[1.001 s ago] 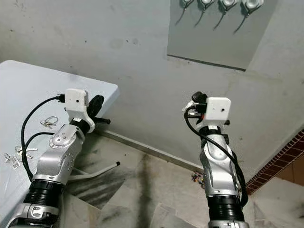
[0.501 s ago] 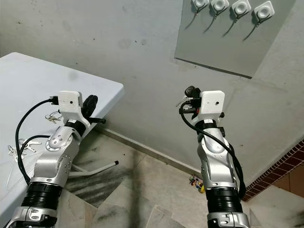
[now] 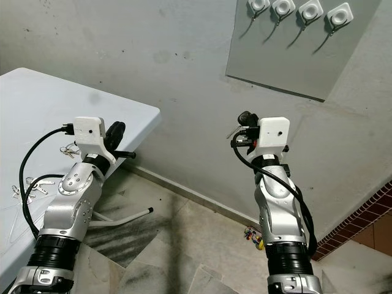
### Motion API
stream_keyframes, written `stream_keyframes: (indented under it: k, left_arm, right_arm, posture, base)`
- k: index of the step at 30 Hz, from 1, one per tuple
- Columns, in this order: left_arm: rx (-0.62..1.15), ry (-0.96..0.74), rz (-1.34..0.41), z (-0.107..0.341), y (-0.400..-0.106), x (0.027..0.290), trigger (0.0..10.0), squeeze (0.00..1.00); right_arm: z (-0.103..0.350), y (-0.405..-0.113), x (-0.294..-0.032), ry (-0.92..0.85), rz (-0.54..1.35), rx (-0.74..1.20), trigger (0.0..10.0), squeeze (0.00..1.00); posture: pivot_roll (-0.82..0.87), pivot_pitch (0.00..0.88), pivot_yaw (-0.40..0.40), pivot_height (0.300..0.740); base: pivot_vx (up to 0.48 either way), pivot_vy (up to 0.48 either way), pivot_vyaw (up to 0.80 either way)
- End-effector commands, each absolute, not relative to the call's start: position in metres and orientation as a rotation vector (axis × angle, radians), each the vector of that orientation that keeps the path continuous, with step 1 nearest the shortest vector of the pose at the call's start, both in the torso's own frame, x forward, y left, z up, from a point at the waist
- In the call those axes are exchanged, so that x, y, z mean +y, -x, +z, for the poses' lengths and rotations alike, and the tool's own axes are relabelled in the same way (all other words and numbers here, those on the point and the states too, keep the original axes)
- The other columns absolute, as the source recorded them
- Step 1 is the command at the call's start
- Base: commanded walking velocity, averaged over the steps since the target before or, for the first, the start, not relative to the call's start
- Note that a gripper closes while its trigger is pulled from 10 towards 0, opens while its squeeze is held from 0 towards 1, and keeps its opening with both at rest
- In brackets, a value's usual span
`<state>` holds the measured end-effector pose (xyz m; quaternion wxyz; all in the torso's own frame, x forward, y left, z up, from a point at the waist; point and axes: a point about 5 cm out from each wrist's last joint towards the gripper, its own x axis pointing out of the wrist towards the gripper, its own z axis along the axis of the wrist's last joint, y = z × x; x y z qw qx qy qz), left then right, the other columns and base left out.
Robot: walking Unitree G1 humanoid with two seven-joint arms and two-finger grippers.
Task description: Hang keys on a hook
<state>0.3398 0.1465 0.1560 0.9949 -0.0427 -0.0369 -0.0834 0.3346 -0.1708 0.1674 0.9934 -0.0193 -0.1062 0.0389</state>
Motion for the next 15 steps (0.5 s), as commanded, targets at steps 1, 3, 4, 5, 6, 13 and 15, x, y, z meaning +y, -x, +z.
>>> stream_keyframes:
  k: [1,3,4,5,6,13,15]
  left_arm:
    - [-0.102,0.09,-0.177,0.1618,-0.3395,0.1454,10.0,0.0]
    - [-0.104,0.089,-0.179,0.1615,-0.3392,0.1448,10.0,0.0]
    - [-0.104,0.089,-0.18,0.1613,-0.3389,0.1446,10.0,0.0]
    - [-0.104,0.088,-0.18,0.161,-0.3389,0.1445,10.0,0.0]
    - [-0.104,0.088,-0.181,0.1609,-0.3387,0.1442,10.0,0.0]
    - [-0.112,0.085,-0.191,0.1613,-0.3382,0.1423,10.0,0.0]
    - [-0.112,0.09,-0.192,0.1613,-0.3382,0.1421,10.0,0.0]
  right_arm:
    - [0.1705,-0.3334,-0.1733,0.047,0.077,-0.225,10.0,0.0]
    - [0.1709,-0.333,-0.1726,0.05,0.083,-0.226,10.0,0.0]
    - [0.1708,-0.3328,-0.1725,0.052,0.084,-0.225,10.0,0.0]
    - [0.1706,-0.3329,-0.1724,0.053,0.085,-0.225,10.0,0.0]
    - [0.1706,-0.3329,-0.1724,0.053,0.086,-0.225,10.0,0.0]
    - [0.1711,-0.3332,-0.1718,0.058,0.097,-0.223,10.0,0.0]
    - [0.1711,-0.3331,-0.1713,0.058,0.1,-0.224,10.0,0.0]
  posture:
    - [0.0,0.007,-0.057,0.74]
    - [0.0,0.005,-0.059,0.74]
    - [0.0,0.005,-0.059,0.74]
    - [0.0,0.003,-0.06,0.74]
    - [0.0,0.001,-0.06,0.74]
    - [0.0,0.0,-0.065,0.74]
    - [0.0,0.0,-0.065,0.74]
  base:
    - [0.24,0.0,0.0]
    - [0.261,0.0,0.0]
    - [0.27,0.0,0.0]
    - [0.27,0.0,0.0]
    - [0.274,0.0,0.0]
    - [0.305,0.0,0.0]
    - [0.337,0.0,0.0]
